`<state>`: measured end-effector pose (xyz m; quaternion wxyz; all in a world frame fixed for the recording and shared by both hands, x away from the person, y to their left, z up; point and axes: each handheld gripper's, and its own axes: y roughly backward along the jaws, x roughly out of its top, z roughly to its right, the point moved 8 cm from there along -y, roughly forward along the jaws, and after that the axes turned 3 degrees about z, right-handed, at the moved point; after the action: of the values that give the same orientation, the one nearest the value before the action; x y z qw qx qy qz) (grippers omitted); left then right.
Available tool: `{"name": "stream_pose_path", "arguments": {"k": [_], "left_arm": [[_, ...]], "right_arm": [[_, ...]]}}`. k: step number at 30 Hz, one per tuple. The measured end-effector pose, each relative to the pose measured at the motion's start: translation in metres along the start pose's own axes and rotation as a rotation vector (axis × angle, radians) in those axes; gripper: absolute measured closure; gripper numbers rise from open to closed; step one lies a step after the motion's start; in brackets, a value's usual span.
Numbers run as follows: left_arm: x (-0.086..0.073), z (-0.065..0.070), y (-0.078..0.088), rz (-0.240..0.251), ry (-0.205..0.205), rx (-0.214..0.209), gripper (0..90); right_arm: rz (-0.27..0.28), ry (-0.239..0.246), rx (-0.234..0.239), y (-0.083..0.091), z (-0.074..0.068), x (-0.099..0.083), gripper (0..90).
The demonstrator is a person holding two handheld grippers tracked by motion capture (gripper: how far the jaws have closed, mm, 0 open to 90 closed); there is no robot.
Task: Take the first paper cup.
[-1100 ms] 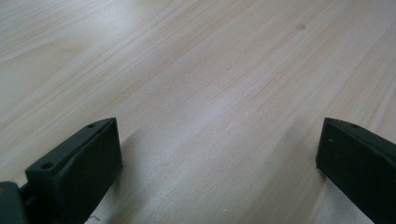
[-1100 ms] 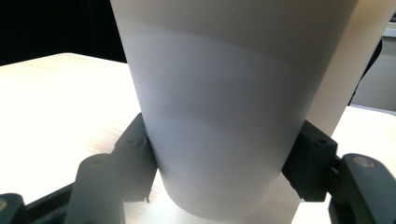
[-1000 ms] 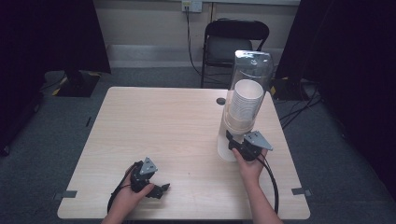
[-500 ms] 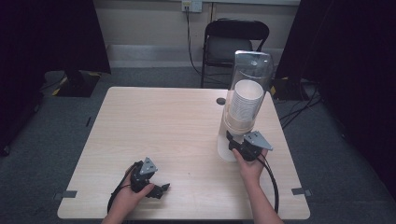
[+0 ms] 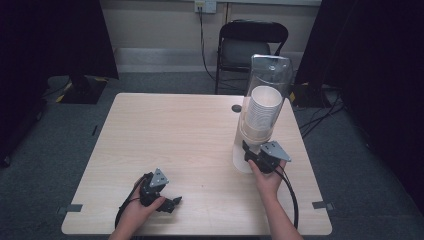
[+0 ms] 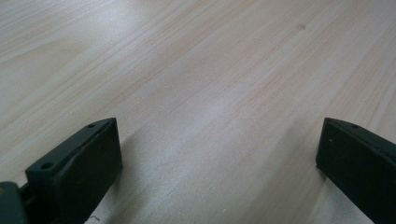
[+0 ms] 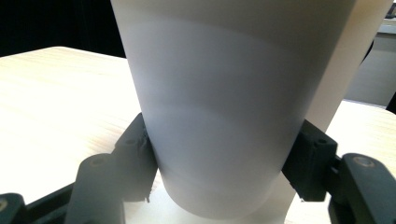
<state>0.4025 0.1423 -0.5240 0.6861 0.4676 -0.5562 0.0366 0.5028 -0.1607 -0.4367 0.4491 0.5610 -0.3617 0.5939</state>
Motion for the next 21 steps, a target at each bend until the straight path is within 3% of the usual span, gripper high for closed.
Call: {"name": "stream_pose_path", "arguments": {"k": [3,4,5,6,8,11,19,21], "left_arm": [[0.000,0.000,0.000,-0.002,-0.004,0.000,0.0],[0.000,0.000,0.000,-0.002,-0.003,0.000,0.0],[0.000,0.000,0.000,-0.003,-0.004,0.000,0.0],[0.000,0.000,0.000,-0.001,-0.003,0.001,0.0],[0.000,0.000,0.000,-0.002,-0.003,0.000,0.0],[0.000,0.000,0.000,-0.005,-0.003,-0.003,0.0],[0.000,-0.001,0.000,-0.012,-0.008,0.005,0.0],[0.000,-0.001,0.000,-0.012,-0.009,0.005,0.0]], "right_arm": [[0.005,-0.009,0.008,-0.001,0.000,0.000,36.1],[-0.028,0.027,0.003,-0.002,0.001,-0.003,36.4],[-0.089,0.012,0.000,-0.004,0.001,-0.015,37.7],[-0.262,0.031,0.000,-0.006,0.002,-0.045,37.7],[-0.186,0.029,0.014,-0.001,0.001,-0.039,37.6],[-0.170,0.049,0.020,0.000,0.000,-0.038,37.3],[-0.193,0.064,0.053,0.005,0.000,-0.041,36.0],[-0.226,0.066,0.053,0.008,0.001,-0.044,35.8]]}}
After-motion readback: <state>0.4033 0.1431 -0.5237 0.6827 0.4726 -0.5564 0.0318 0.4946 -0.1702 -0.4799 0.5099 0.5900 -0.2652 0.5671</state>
